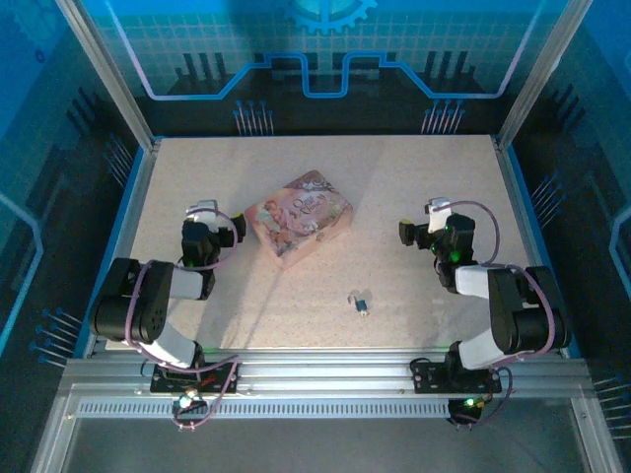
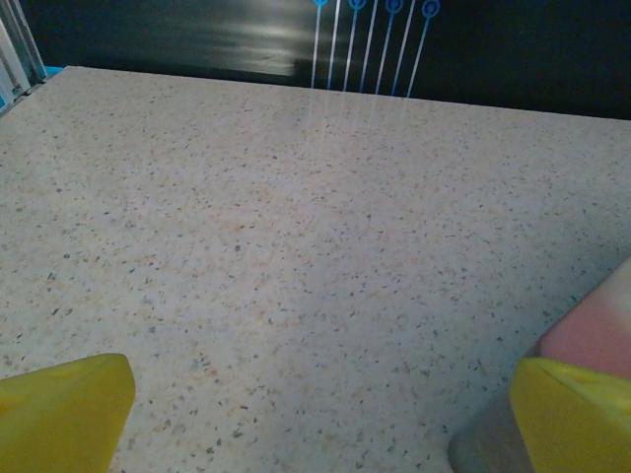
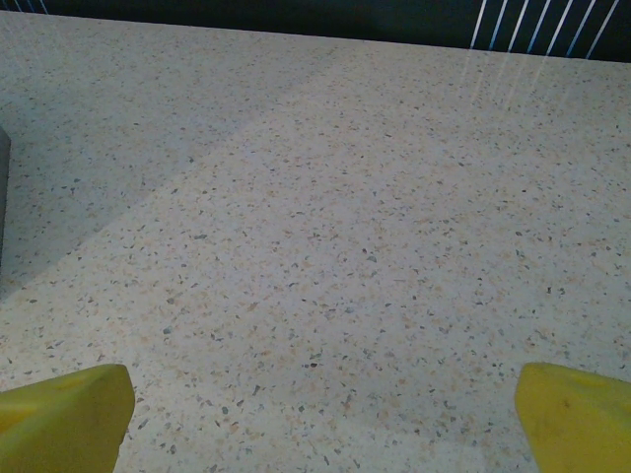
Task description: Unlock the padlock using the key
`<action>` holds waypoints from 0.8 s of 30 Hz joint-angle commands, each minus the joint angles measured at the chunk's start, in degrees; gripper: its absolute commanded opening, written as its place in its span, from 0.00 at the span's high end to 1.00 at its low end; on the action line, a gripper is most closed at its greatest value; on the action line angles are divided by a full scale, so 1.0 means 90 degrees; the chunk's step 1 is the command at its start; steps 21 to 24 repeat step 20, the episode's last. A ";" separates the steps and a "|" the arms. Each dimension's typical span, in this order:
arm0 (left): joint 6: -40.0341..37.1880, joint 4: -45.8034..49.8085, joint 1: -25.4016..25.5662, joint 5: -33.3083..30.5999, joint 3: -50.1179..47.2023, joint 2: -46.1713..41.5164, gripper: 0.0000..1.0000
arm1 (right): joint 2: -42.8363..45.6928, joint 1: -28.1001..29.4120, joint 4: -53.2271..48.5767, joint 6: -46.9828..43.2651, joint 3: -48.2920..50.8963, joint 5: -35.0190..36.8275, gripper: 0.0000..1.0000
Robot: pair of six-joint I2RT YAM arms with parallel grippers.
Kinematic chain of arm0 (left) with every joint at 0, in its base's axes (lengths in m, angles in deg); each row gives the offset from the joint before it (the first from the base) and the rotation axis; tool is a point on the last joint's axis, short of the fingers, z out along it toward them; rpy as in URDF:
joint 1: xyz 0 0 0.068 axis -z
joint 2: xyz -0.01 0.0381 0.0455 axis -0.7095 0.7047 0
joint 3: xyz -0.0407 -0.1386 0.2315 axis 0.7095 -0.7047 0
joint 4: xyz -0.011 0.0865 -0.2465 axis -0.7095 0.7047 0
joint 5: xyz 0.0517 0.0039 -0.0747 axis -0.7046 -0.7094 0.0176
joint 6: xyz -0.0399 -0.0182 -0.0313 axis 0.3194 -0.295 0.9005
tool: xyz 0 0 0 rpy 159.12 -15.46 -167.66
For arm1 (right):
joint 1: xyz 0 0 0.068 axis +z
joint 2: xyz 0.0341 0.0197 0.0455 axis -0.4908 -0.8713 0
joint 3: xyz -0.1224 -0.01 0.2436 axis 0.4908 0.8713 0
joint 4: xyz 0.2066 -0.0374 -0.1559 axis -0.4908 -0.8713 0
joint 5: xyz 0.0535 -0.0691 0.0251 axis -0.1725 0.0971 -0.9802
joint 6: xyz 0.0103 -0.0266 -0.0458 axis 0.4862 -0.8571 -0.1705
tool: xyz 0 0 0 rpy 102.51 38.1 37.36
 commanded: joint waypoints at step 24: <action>-0.0178 0.0350 -0.0082 0.0172 0.0050 -0.0086 0.01 | -0.0076 0.0122 0.0158 -0.0096 0.0001 0.0163 0.00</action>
